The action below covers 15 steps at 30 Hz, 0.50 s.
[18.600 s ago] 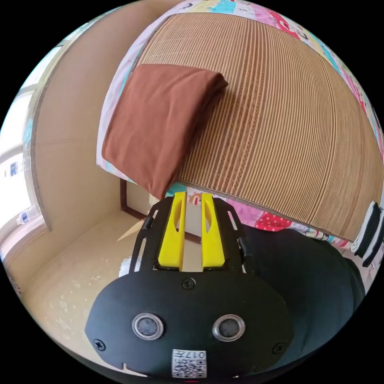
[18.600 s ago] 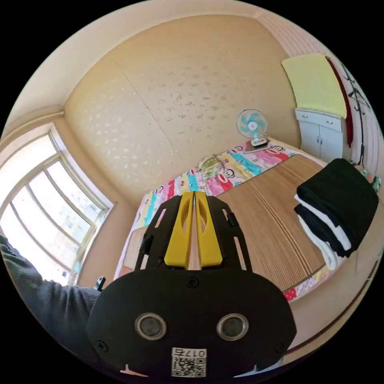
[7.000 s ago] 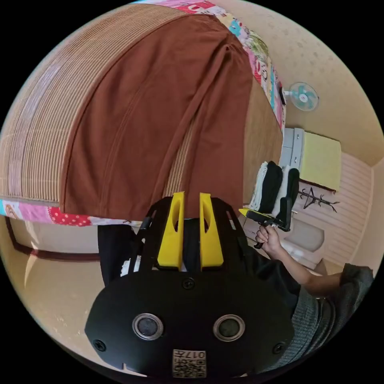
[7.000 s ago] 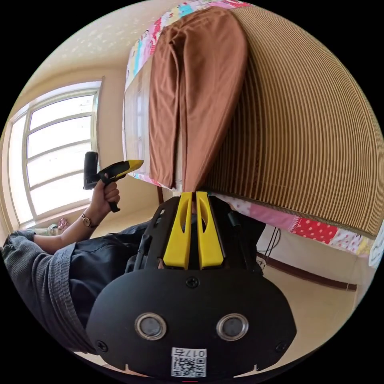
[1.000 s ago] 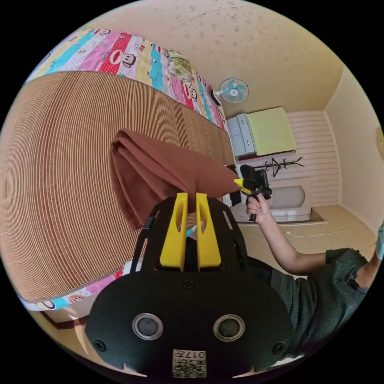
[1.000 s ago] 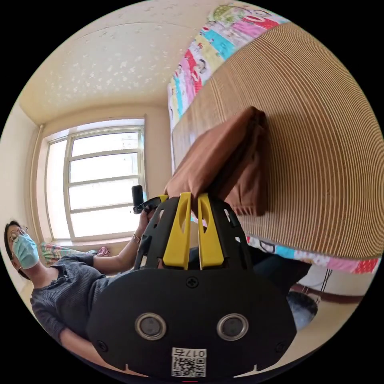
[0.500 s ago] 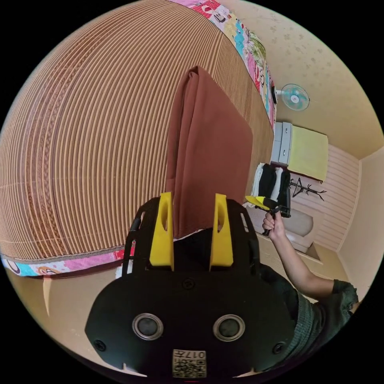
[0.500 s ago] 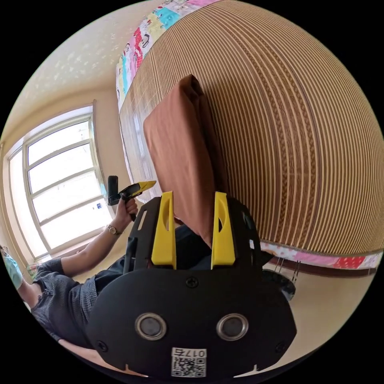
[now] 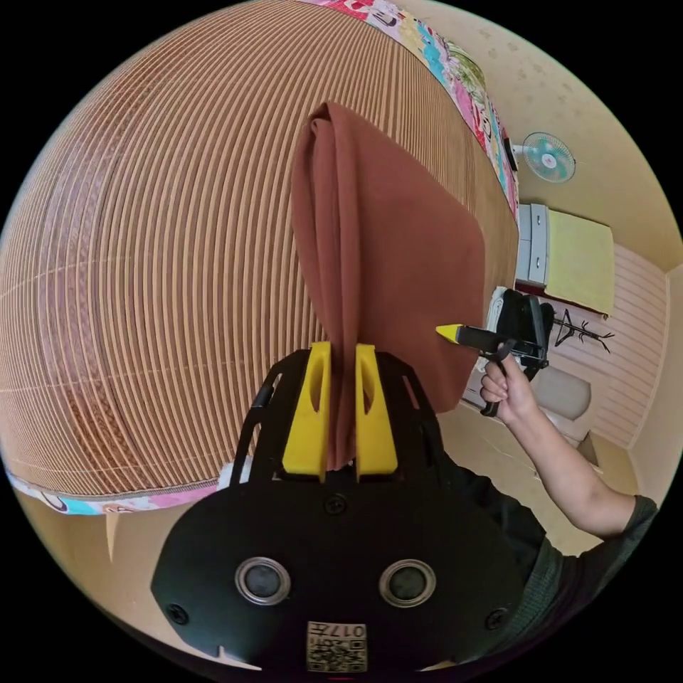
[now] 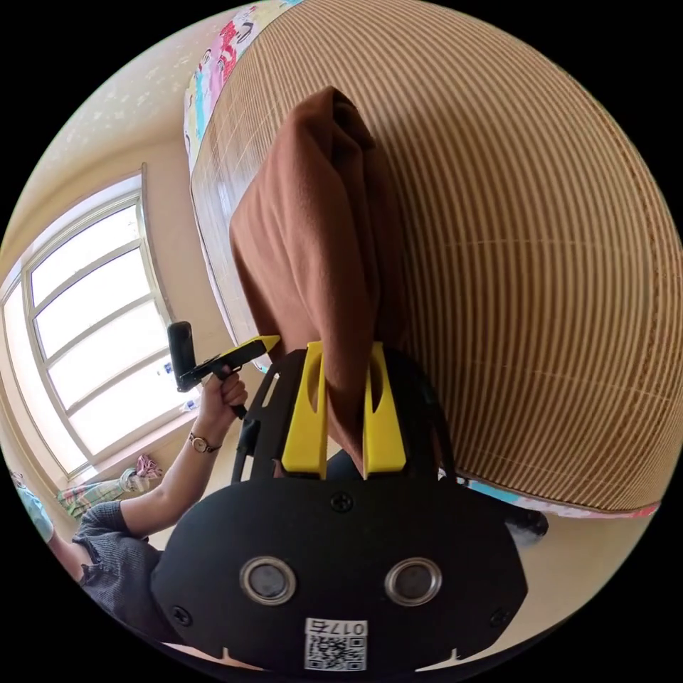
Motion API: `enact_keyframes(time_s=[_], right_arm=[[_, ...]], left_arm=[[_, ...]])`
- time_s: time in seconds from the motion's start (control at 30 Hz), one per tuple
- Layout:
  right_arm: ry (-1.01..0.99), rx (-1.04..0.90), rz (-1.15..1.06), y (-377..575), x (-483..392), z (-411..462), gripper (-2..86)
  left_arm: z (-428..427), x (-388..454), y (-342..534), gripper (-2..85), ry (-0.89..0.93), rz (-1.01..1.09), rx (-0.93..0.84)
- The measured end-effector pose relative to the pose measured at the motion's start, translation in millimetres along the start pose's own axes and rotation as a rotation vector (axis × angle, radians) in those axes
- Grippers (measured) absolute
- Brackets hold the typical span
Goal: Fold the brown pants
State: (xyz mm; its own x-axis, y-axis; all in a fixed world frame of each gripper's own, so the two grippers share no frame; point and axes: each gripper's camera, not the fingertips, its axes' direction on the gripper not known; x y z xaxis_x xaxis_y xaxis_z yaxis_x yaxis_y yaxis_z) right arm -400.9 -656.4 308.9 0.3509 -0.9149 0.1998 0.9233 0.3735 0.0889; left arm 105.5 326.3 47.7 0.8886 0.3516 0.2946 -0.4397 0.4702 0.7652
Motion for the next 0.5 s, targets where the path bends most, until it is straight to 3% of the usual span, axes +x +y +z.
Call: enact_keyframes(time_s=[0.2, 0.37, 0.5], right_arm=[[-0.008, -0.265, -0.155, -73, -96, 140, 8.5], [-0.025, -0.337, -0.197, -136, -184, 244, 8.7], [-0.02, -0.412, -0.27, -168, -273, 308, 9.1]], left_arm=[[-82, -113, 58, 6.2, -0.136, -0.174, 0.071], [-157, -196, 76, 7.0, -0.281, -0.299, 0.127], [-228, -255, 104, 7.4, -0.426, -0.618, 0.26]])
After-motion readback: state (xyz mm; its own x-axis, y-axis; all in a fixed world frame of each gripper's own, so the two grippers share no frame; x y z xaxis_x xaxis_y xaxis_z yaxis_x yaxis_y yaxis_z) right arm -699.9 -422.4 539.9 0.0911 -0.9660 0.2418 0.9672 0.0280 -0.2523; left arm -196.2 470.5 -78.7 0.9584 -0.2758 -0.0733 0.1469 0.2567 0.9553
